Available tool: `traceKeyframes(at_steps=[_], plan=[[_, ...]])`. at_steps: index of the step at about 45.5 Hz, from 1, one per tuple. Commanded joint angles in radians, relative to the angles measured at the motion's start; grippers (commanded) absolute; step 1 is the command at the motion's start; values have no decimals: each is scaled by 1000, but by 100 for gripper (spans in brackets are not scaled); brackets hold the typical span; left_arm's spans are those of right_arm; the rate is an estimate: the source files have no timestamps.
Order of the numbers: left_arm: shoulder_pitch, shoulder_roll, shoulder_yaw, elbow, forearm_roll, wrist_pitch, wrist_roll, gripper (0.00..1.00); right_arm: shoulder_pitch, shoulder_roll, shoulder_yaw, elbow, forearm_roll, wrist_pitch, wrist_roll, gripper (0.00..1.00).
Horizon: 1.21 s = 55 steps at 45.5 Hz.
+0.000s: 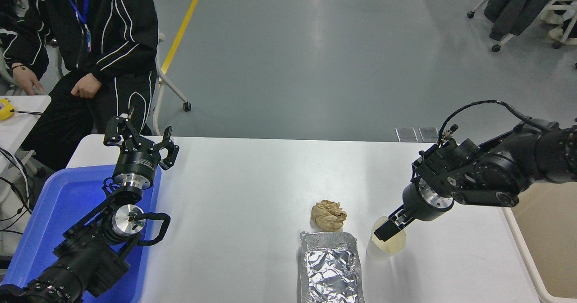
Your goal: Dispose of the paper cup in the dustbin
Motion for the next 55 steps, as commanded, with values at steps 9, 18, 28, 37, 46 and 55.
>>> traceKeyframes(at_steps=[9,18,28,37,46,55], plan=[[0,0,0,0,0,0,0,100,-104,1,7,-111,85,-33,3,62],[0,0,0,0,0,0,0,100,-105,10,-6,-114,71,-23,10,0],[0,0,0,0,0,0,0,100,-101,10,-6,-114,70,-21,39,0],[0,0,0,0,0,0,0,100,-93,9,-5,-114,70,-23,55,0],[0,0,0,0,0,0,0,100,-81,6,9,-117,68,-33,61,0],[0,0,0,0,0,0,0,100,-21,-16,73,-197,87,-39,79,0]])
